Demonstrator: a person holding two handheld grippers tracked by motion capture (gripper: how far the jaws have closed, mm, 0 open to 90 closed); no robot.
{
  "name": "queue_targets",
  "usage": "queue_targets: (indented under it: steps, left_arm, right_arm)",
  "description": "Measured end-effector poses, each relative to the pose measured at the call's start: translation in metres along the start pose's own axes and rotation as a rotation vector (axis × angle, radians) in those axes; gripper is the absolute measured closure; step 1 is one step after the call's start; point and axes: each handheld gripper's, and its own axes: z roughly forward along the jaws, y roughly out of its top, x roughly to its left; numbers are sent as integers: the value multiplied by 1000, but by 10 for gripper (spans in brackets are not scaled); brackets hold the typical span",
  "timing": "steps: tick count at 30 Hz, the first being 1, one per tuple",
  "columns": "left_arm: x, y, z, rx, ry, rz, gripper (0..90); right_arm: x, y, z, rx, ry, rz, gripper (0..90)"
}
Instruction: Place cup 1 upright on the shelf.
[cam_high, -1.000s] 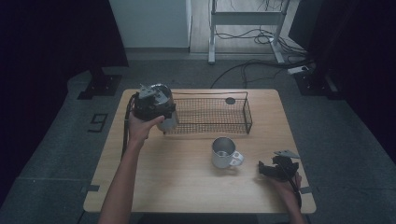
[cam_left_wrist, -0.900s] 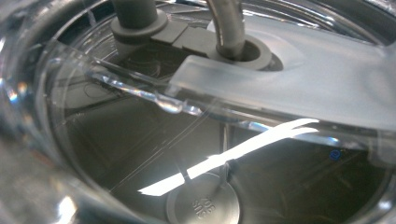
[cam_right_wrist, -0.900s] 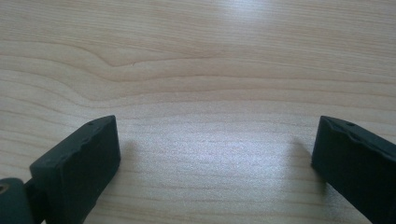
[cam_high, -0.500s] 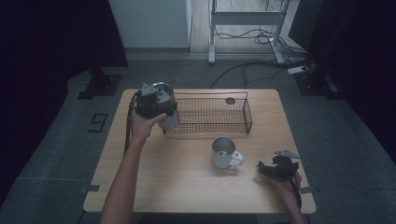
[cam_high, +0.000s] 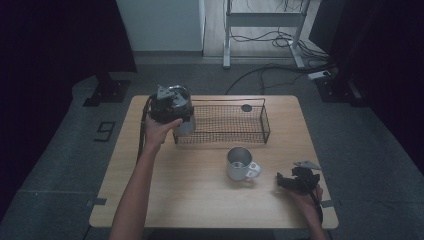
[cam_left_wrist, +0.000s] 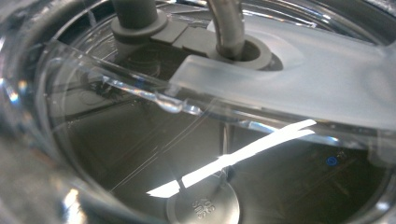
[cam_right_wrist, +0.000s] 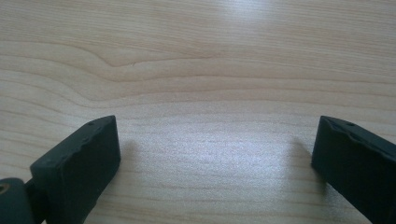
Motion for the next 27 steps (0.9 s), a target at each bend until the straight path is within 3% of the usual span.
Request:
queue_targets:
  steps: [27]
  left_arm:
    - [-12,14,22,11,-14,30,41]
  right_arm:
    - [0,0,0,0,-1,-3,8]
